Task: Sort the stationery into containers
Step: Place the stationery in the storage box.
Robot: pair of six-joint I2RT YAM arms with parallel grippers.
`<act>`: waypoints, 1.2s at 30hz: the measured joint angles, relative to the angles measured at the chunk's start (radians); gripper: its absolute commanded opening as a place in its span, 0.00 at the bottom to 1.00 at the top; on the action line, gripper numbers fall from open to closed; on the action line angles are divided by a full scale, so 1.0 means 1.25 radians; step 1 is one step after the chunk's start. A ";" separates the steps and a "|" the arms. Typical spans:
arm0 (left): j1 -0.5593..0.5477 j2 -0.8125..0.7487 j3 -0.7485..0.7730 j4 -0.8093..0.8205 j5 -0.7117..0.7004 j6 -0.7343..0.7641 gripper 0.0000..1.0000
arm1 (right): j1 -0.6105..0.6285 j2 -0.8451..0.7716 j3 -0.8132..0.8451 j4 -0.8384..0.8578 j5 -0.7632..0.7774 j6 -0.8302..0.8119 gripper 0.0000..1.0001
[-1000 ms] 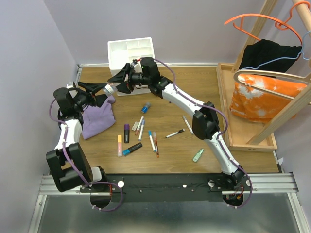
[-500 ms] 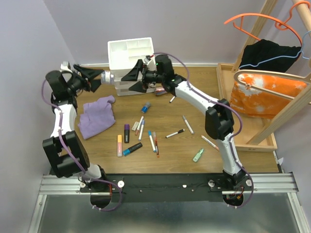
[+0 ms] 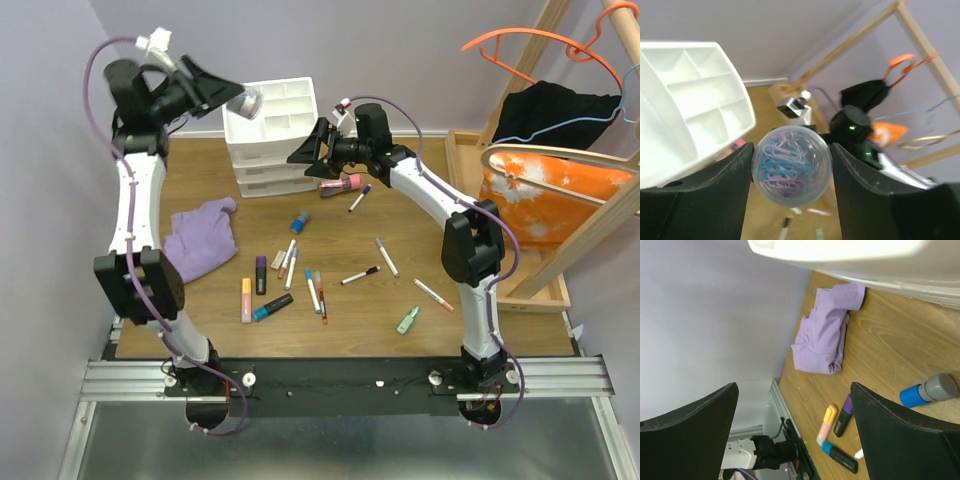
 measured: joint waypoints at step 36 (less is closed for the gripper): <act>-0.276 0.378 0.622 -0.652 -0.615 1.071 0.12 | -0.076 -0.043 -0.059 0.000 -0.037 -0.061 1.00</act>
